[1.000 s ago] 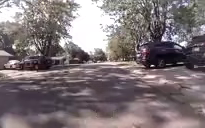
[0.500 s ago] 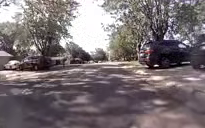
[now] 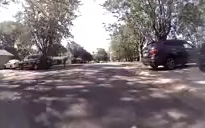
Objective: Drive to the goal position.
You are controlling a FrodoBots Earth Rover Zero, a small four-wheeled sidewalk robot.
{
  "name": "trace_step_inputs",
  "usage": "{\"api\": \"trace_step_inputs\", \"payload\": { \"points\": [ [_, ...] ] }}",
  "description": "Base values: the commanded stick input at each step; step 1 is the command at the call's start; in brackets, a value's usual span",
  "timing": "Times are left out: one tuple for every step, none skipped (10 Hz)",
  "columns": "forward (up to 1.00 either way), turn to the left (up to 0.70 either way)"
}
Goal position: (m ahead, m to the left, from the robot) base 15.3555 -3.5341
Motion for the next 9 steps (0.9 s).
{"api": "trace_step_inputs", "payload": {
  "points": [
    [0.69,0.02],
    [0.69,0.00],
    [0.69,-0.20],
    [0.69,-0.29],
    [0.69,-0.17],
    [0.69,0.03],
    [0.69,0.03],
    [0.69,0.03],
    [0.69,0.03]
  ]
}}
